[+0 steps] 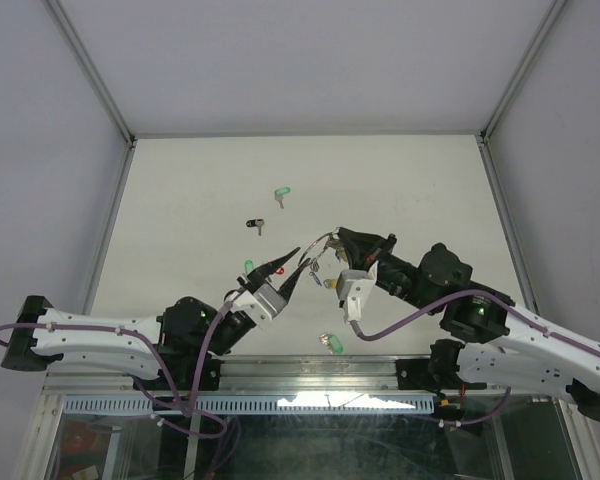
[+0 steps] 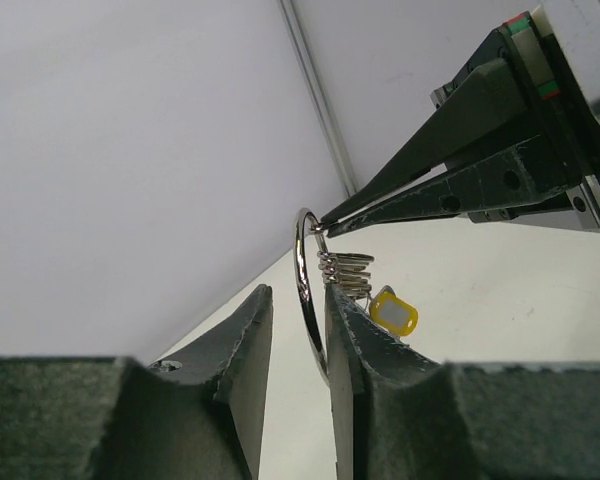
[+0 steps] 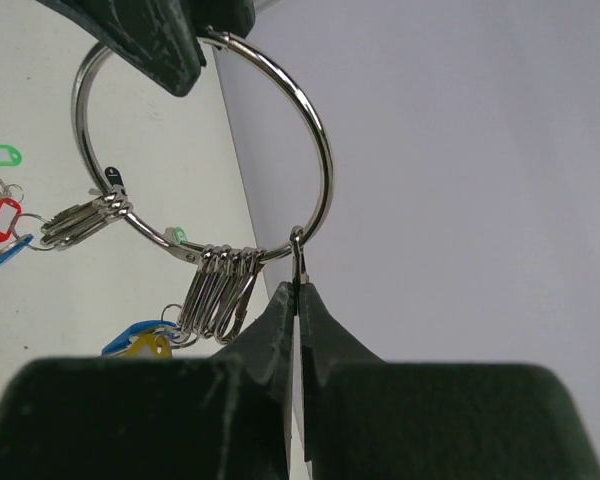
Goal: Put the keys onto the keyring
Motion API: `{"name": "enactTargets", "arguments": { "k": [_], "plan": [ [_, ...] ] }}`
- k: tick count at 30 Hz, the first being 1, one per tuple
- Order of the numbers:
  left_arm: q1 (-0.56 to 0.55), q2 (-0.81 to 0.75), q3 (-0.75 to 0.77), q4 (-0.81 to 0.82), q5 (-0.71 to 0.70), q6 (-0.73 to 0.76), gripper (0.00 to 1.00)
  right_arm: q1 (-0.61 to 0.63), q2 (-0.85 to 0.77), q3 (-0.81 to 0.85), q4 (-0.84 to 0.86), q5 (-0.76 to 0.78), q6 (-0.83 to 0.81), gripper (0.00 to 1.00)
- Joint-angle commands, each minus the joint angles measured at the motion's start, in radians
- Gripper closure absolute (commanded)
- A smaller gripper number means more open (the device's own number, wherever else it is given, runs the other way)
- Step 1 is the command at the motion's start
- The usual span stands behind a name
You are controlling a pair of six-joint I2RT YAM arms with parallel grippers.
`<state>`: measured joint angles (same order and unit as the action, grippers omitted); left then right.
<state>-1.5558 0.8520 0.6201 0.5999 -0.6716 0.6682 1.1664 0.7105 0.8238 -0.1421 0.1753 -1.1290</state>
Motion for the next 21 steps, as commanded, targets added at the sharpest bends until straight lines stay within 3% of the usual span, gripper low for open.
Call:
{"name": "enactTargets", "arguments": {
  "k": [1, 10, 21],
  "plan": [
    [0.004, 0.010, 0.034, 0.056, 0.008, -0.012, 0.73, -0.002, -0.014, 0.076, -0.014, -0.004, -0.053, 1.00],
    [0.003, 0.050, 0.061, 0.055, 0.016, -0.017, 0.58, -0.002, -0.011, 0.092, -0.069, -0.069, -0.113, 1.00],
    [0.041, 0.129, 0.081, 0.027, 0.031, -0.059, 0.69, 0.005, 0.004, 0.121, -0.083, -0.143, -0.215, 1.00]
  ]
}}
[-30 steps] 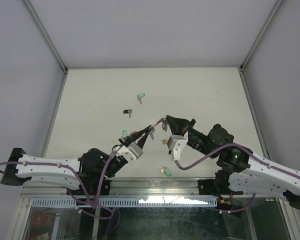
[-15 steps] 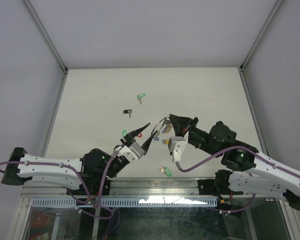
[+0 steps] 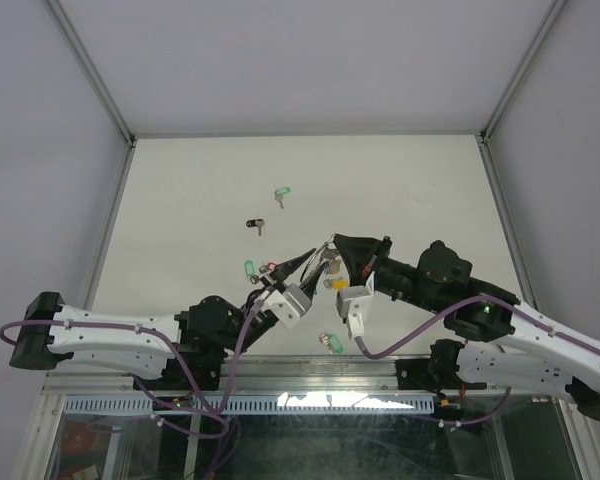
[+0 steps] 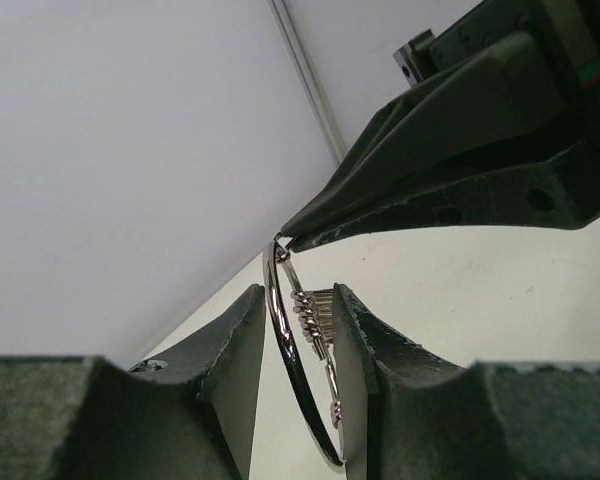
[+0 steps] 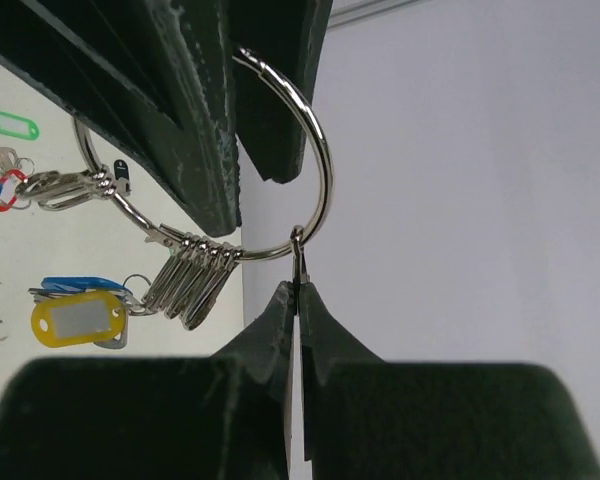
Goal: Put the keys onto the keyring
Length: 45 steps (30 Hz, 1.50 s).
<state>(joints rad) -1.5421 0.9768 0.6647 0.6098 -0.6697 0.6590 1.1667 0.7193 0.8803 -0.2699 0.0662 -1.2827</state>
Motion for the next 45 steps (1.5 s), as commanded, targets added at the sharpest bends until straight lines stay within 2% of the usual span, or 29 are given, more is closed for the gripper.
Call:
{"name": "enactTargets", "arguments": {
  "k": [1, 17, 27, 45],
  "plan": [
    [0.040, 0.008, 0.037, 0.012, 0.035, -0.059, 0.69, 0.006, -0.004, 0.066, 0.042, -0.039, -0.072, 1.00],
    [0.088, 0.037, 0.061, -0.008, 0.103, -0.105, 0.72, 0.038, 0.028, 0.085, 0.005, -0.029, -0.172, 1.00],
    [0.093, 0.041, 0.061, -0.007, 0.101, -0.105, 0.79, 0.055, 0.027, 0.077, -0.014, -0.024, -0.216, 1.00],
    [0.103, 0.050, 0.065, 0.005, 0.084, -0.101, 0.76, 0.073, 0.042, 0.086, -0.097, -0.019, -0.277, 1.00]
  ]
}}
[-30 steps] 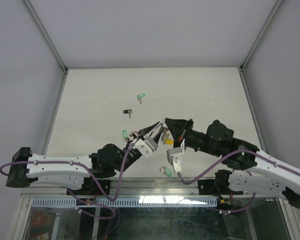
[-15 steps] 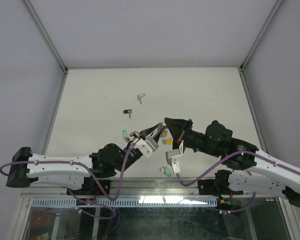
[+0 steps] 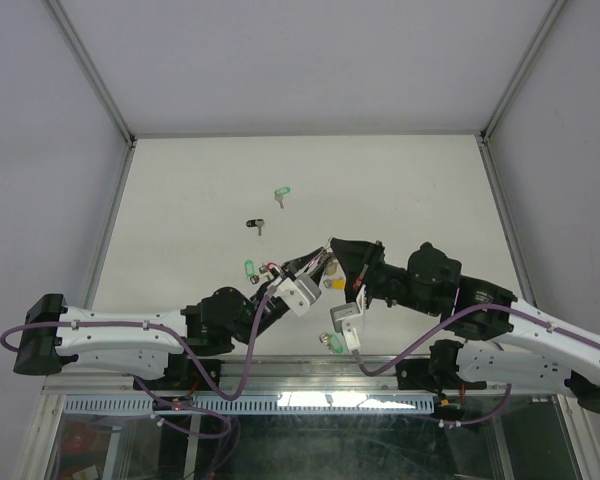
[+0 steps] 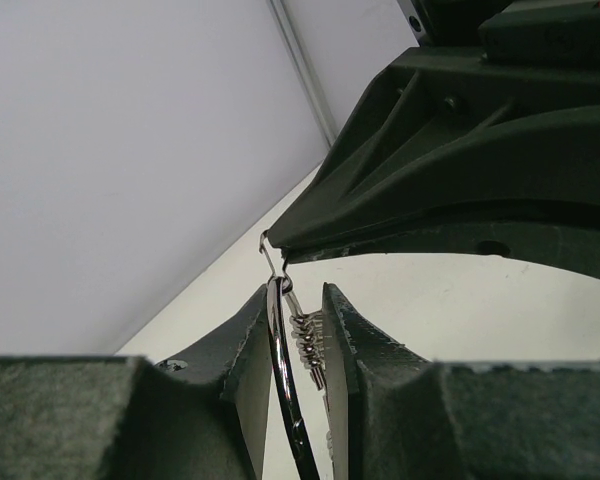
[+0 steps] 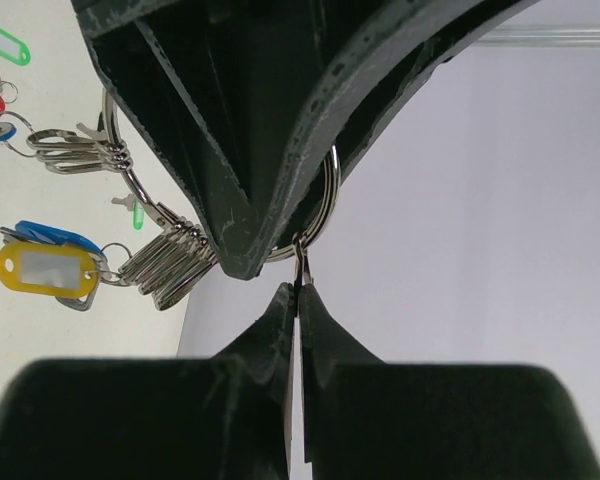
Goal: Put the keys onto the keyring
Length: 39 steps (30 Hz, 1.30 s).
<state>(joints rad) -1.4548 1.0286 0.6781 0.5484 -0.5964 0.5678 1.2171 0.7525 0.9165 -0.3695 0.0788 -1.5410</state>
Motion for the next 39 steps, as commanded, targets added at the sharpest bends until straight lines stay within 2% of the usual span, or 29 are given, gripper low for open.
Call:
{"name": "enactTargets", "arguments": {
  "k": [1, 12, 21, 30, 39],
  "plan": [
    [0.017, -0.002, 0.050, 0.069, 0.006, -0.009, 0.76, 0.023, 0.010, 0.049, -0.002, -0.030, -0.021, 1.00],
    [0.022, 0.004, 0.050, 0.080, -0.008, -0.009, 0.81, 0.030, 0.023, 0.052, -0.022, -0.021, -0.040, 1.00],
    [0.027, 0.013, 0.057, 0.078, -0.032, -0.013, 0.88, 0.038, 0.030, 0.055, -0.034, -0.028, -0.048, 1.00],
    [0.028, 0.013, 0.056, 0.054, -0.027, -0.030, 0.78, 0.045, 0.019, 0.048, 0.012, -0.002, -0.052, 1.00],
    [0.030, 0.010, 0.056, 0.031, -0.039, -0.037, 0.76, 0.044, 0.020, 0.050, 0.026, 0.027, -0.078, 1.00]
  ]
}}
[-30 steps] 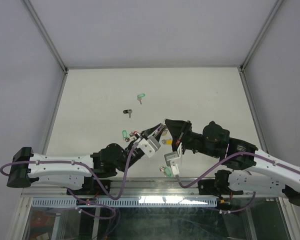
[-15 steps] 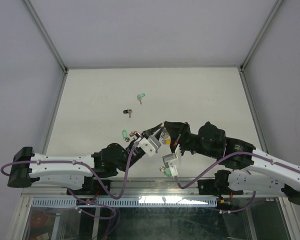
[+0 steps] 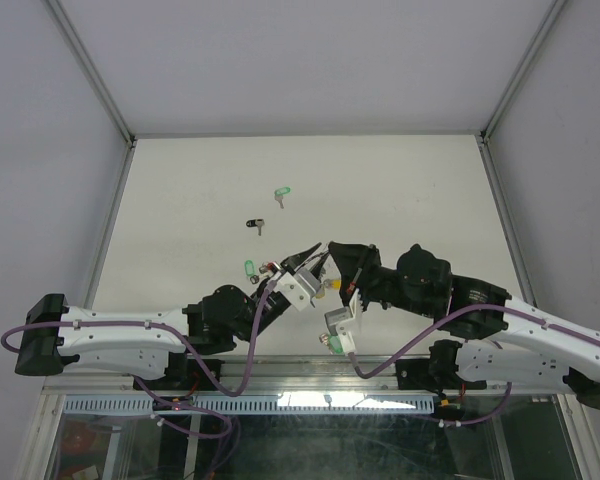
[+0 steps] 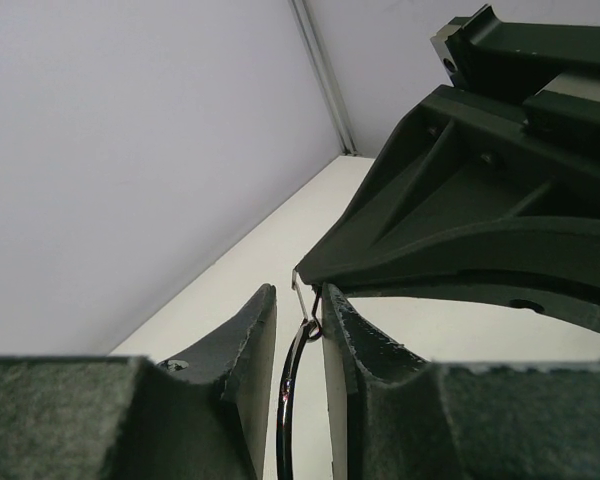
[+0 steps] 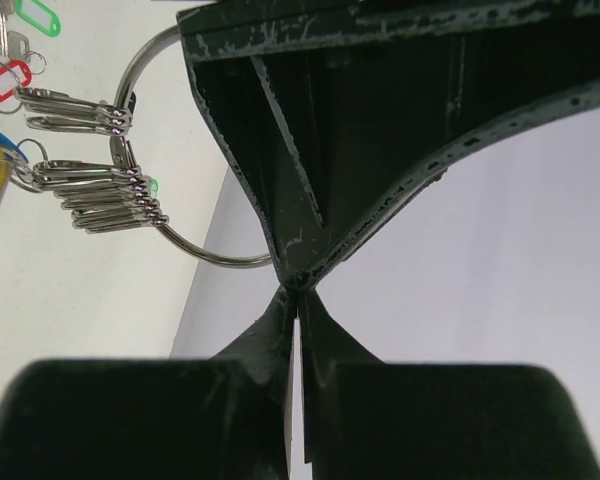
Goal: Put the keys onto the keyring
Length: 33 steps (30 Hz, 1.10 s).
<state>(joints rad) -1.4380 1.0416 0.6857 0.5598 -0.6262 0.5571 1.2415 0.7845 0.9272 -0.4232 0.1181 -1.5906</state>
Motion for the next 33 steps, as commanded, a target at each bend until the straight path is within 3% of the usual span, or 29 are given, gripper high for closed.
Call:
{"name": "enactTargets", "arguments": {
  "k": [1, 7, 21, 33],
  "plan": [
    [0.013, -0.004, 0.048, 0.016, -0.008, -0.026, 0.76, 0.020, -0.011, 0.038, 0.084, -0.004, -0.032, 1.00],
    [0.013, -0.012, 0.050, -0.002, -0.008, -0.033, 0.75, 0.020, -0.012, 0.034, 0.113, 0.013, -0.058, 1.00],
    [0.016, -0.019, 0.053, -0.062, -0.040, -0.047, 0.83, 0.019, 0.002, 0.060, 0.128, 0.038, -0.155, 1.00],
    [0.027, -0.006, 0.067, -0.048, -0.062, -0.046, 1.00, 0.027, 0.004, 0.056, 0.109, 0.027, -0.167, 1.00]
  ]
}}
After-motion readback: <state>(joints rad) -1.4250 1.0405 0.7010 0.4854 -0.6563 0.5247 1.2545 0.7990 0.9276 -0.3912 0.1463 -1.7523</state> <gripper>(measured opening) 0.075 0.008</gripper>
